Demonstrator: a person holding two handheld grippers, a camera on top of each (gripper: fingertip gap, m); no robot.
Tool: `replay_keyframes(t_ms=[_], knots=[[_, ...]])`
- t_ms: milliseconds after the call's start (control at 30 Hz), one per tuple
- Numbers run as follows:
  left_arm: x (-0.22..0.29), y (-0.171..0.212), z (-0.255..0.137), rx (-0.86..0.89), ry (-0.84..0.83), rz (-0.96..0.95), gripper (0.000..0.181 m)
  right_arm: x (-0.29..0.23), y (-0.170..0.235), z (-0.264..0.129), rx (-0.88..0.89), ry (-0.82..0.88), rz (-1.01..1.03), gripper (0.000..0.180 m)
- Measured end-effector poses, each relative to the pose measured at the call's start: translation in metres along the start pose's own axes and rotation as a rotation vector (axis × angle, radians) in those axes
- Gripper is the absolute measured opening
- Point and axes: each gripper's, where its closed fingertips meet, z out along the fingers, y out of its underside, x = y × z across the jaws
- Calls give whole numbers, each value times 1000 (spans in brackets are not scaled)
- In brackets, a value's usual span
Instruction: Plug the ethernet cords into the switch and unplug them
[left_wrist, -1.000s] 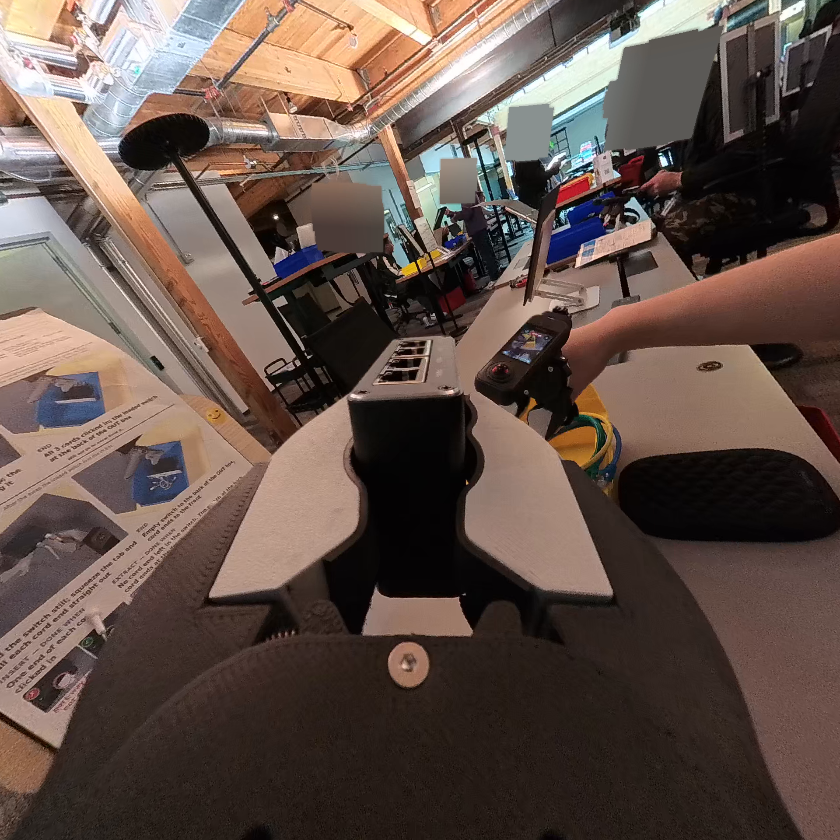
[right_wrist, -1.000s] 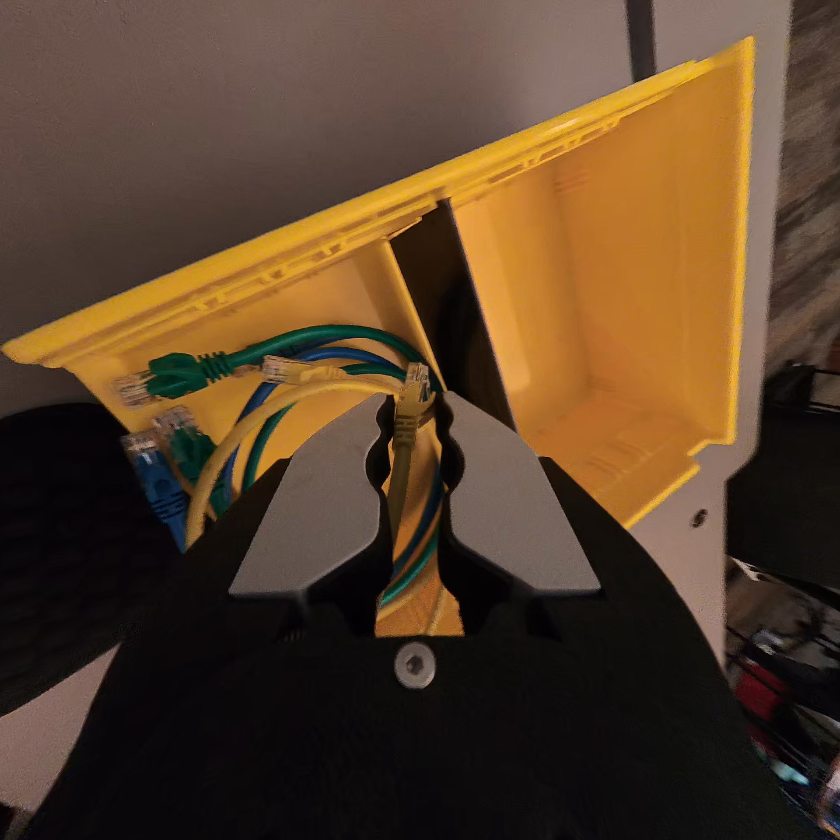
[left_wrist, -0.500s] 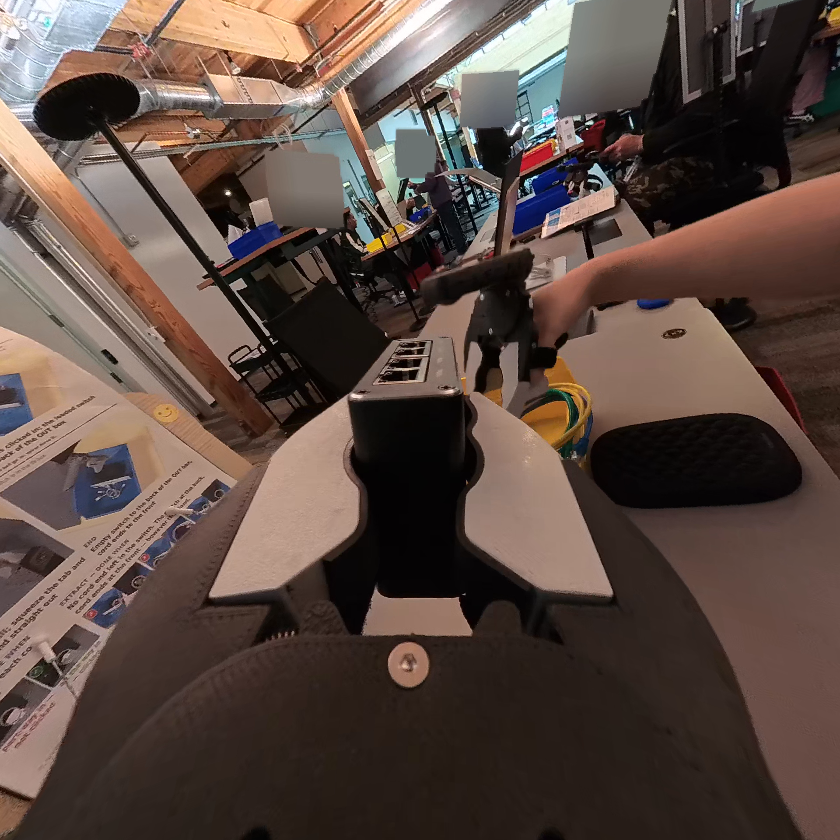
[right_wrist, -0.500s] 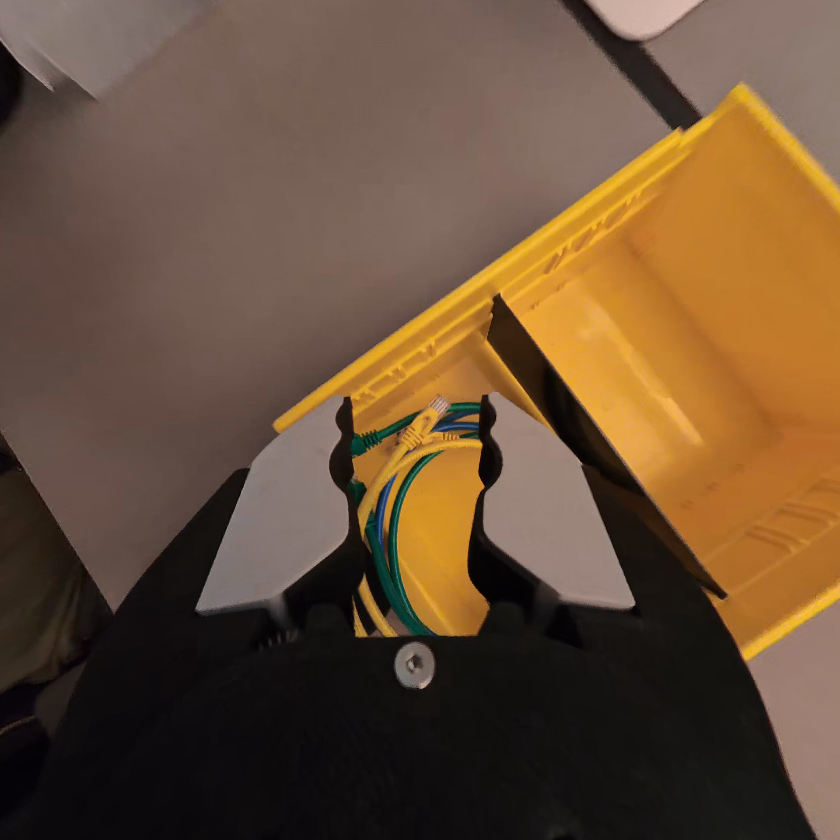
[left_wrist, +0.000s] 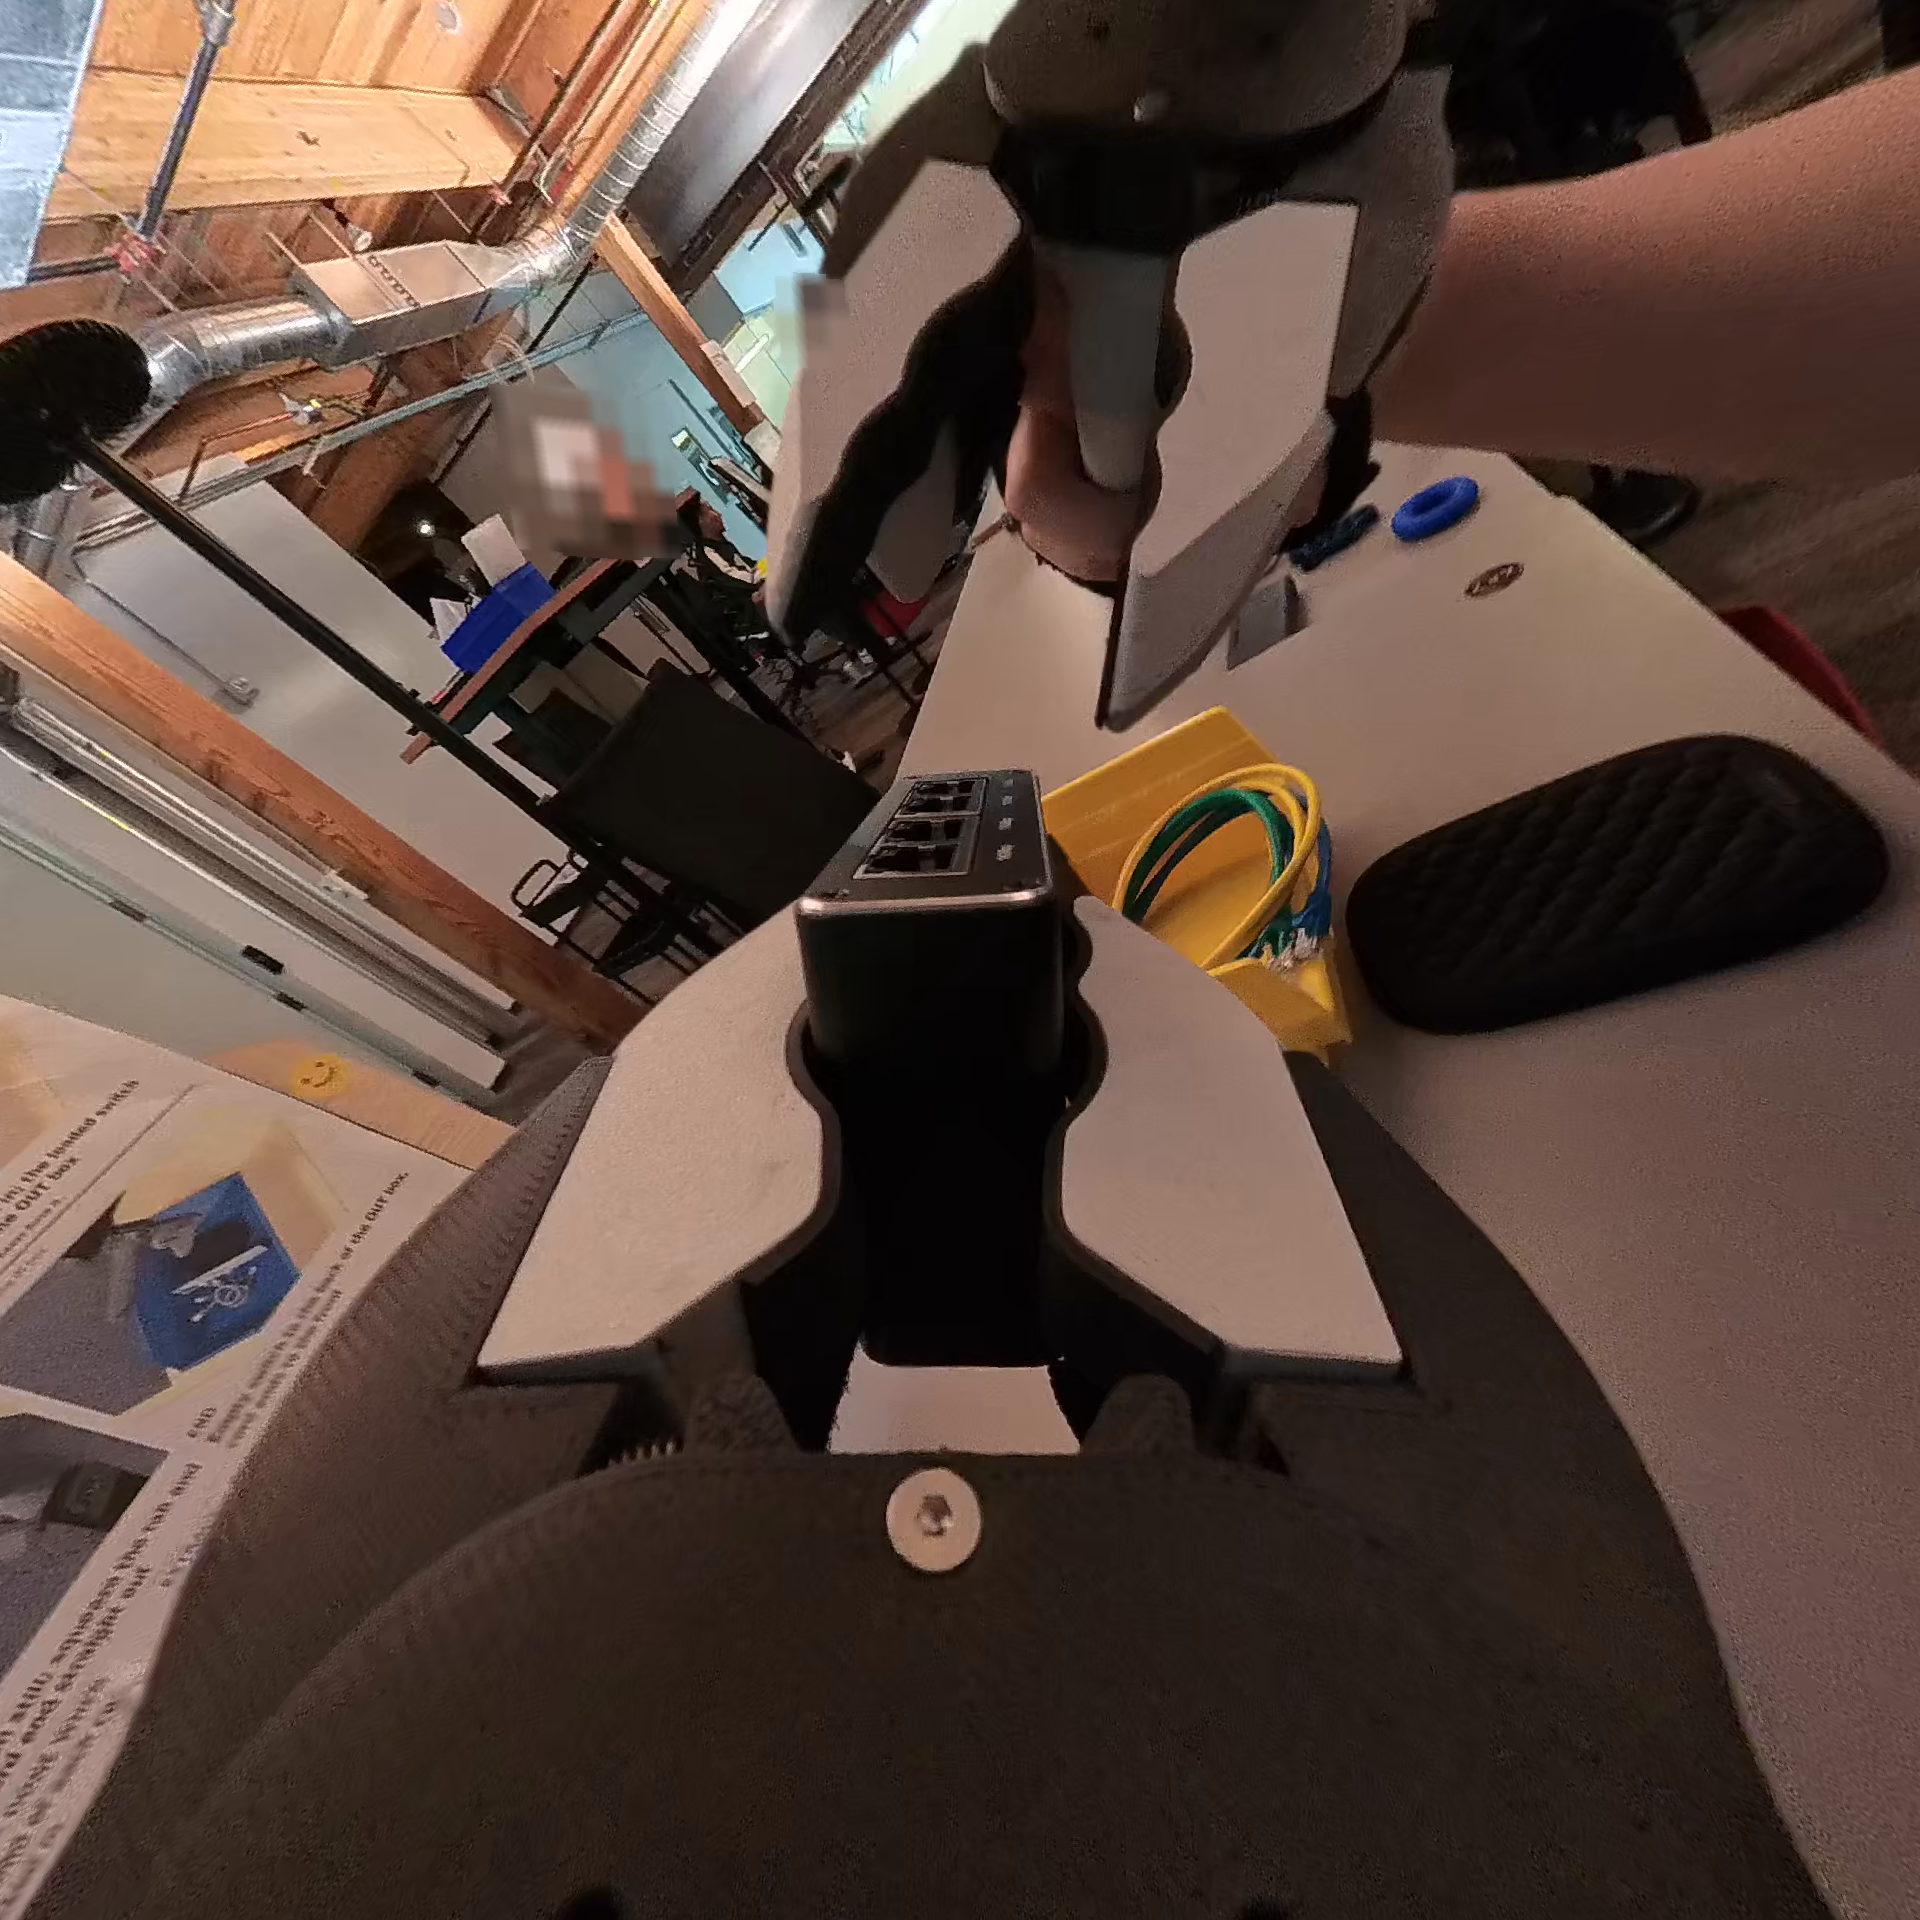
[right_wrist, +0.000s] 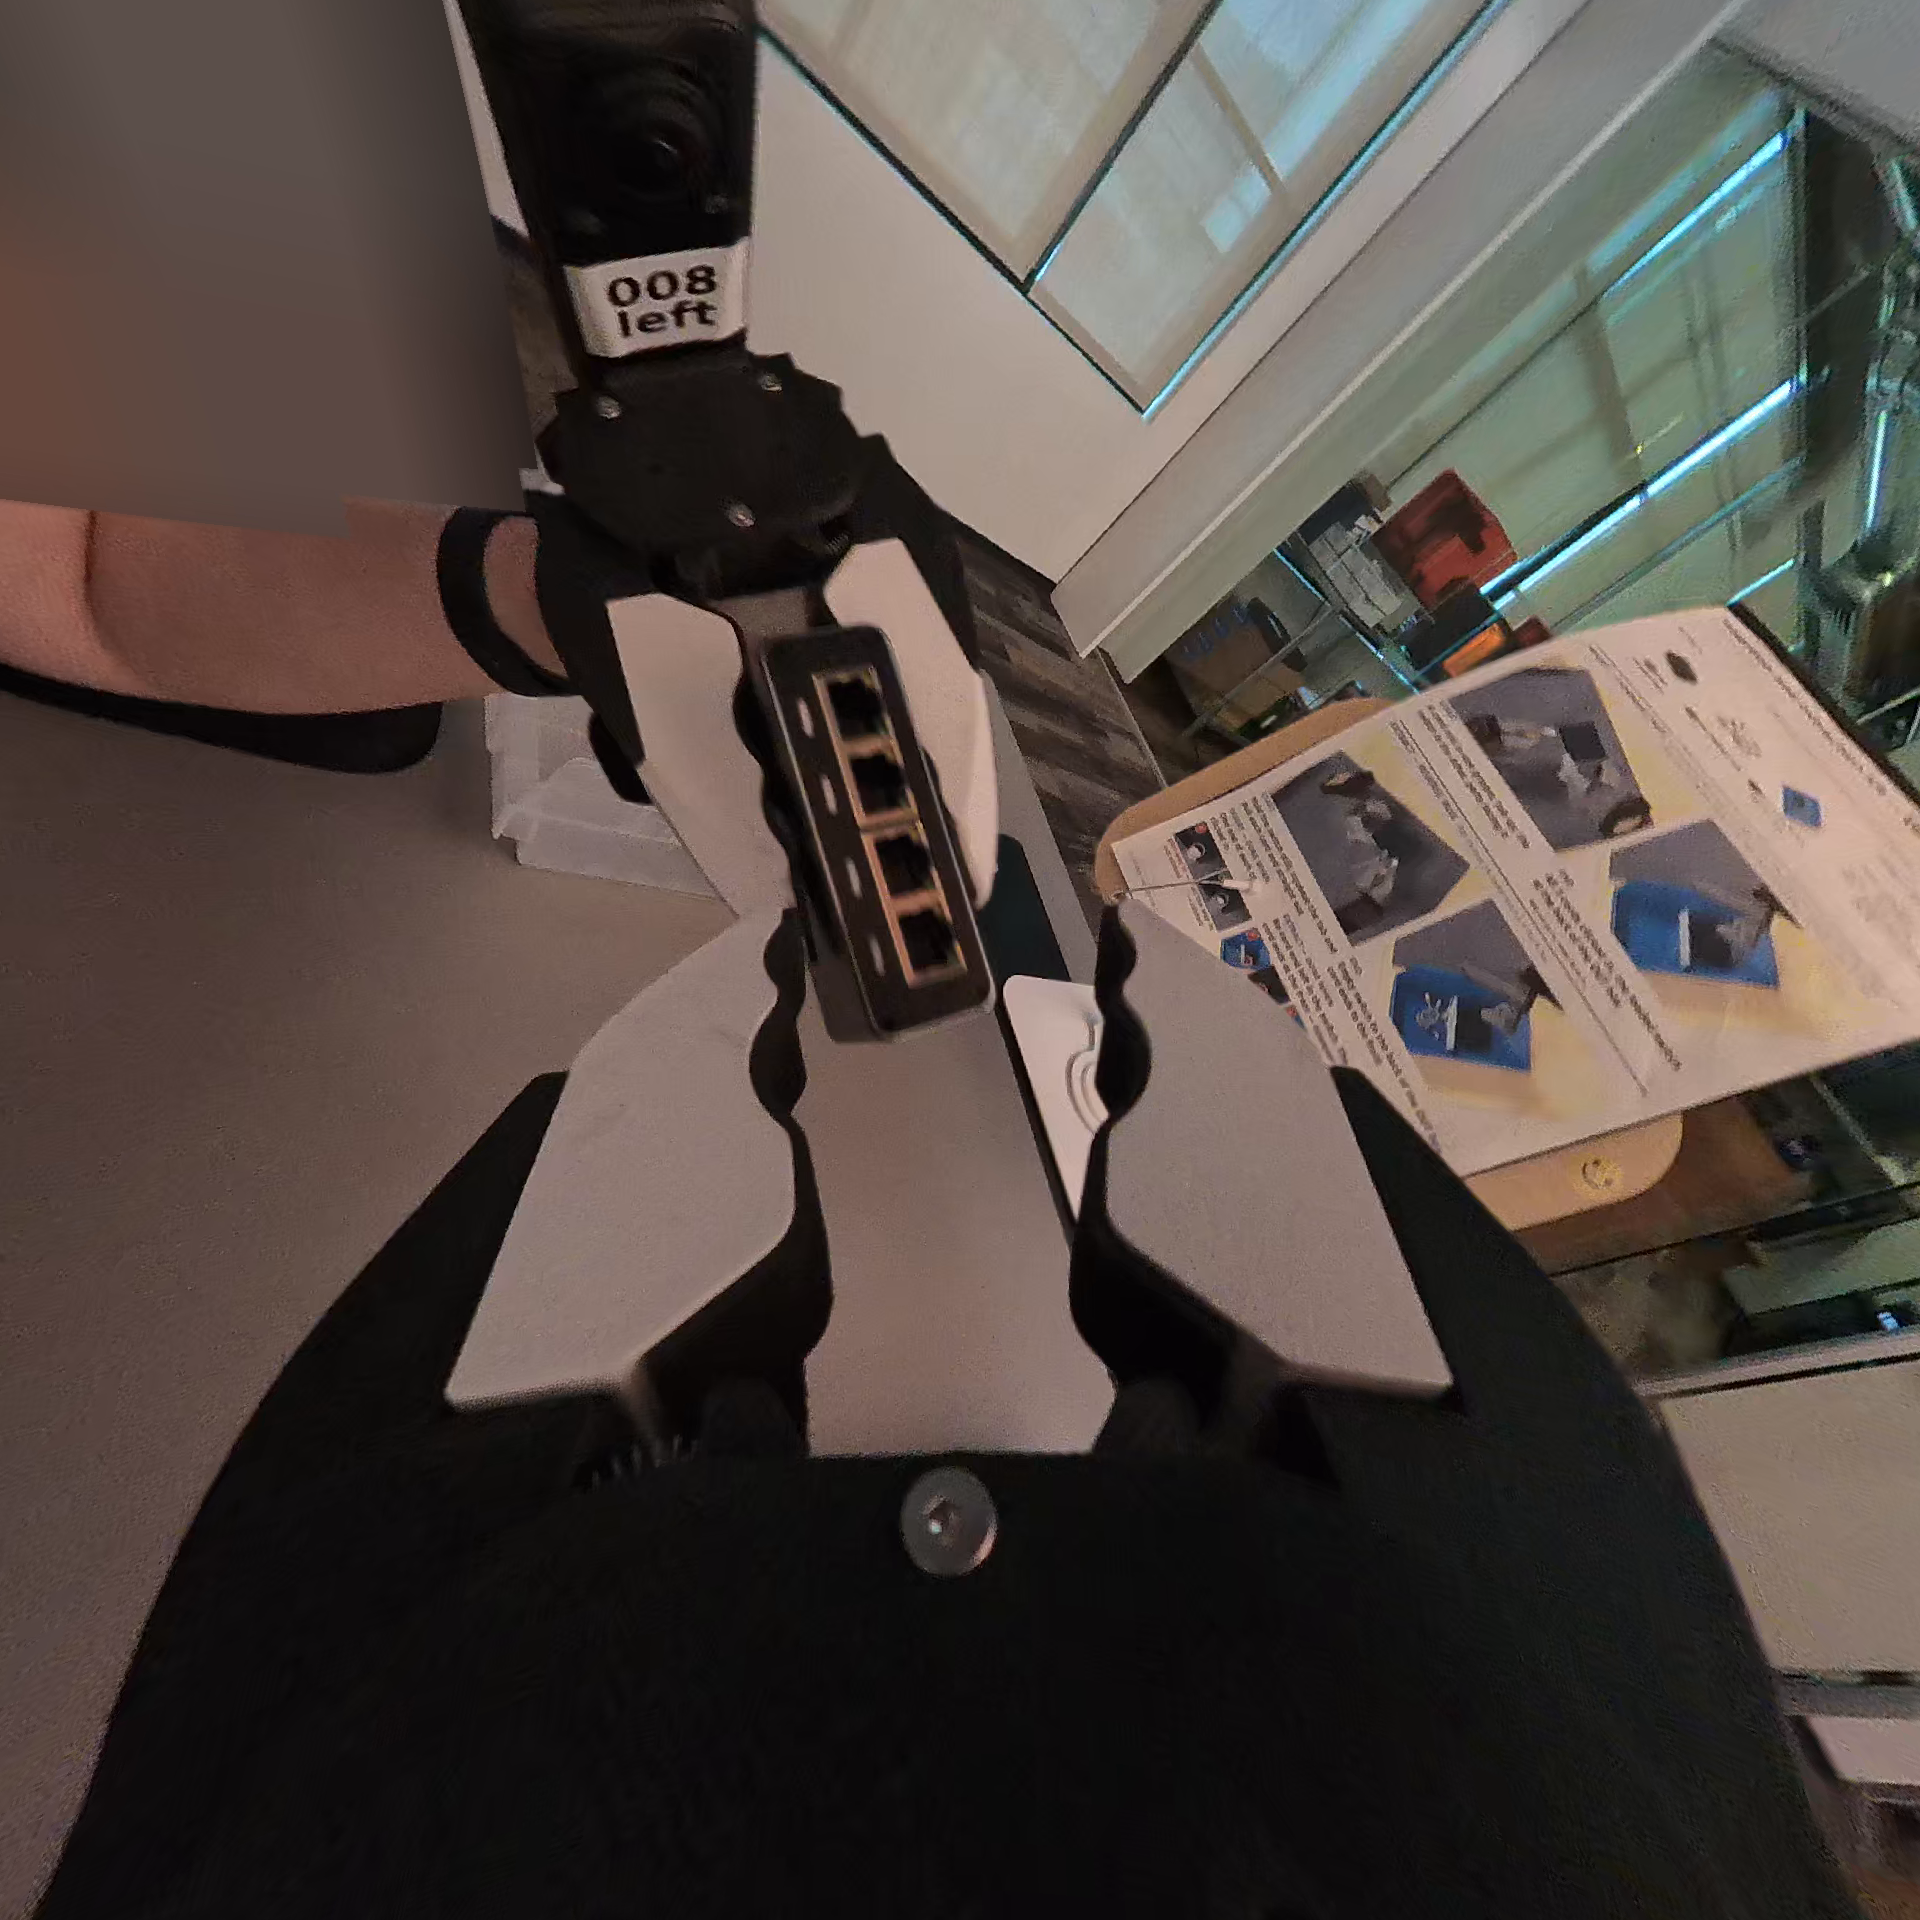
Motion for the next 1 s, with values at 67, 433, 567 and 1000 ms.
replay_keyframes(t_ms=[67,433,567,1000], knots=[[3,2,2,-13,-6,49,37,-9,-2,10,-29,-14,-43,52],[12,13,8,-73,-17,219,37,-27,30,21,-300,-63,-262,31],[6,17,5,-117,-50,253,36,-22,28,14,-348,-19,-326,31],[15,15,12,-102,-21,205,38,-29,36,16,-472,-35,-407,33]])
